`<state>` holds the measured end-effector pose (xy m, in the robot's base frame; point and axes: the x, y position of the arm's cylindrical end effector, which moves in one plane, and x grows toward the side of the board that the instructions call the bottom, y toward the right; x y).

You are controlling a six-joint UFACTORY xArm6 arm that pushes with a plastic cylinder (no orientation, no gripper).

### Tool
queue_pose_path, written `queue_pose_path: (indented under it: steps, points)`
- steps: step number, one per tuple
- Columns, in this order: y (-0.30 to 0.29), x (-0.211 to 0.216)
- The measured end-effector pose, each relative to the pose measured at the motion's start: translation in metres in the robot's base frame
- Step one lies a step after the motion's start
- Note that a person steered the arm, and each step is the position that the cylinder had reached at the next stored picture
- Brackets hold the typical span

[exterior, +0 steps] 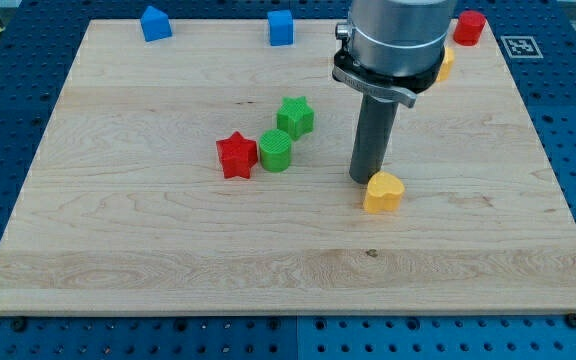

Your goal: Move the yellow heart to the bottom center

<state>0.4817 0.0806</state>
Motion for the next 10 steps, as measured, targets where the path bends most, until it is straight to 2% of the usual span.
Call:
queue_pose_path:
  steps: [3,6,7,8,9,10]
  points:
    - [0.059,-0.003]
    - [-0.017,0.068]
    - [0.022,0.059]
    - [0.079,0.076]
    - [0.065,0.089]
    - [0.022,0.097]
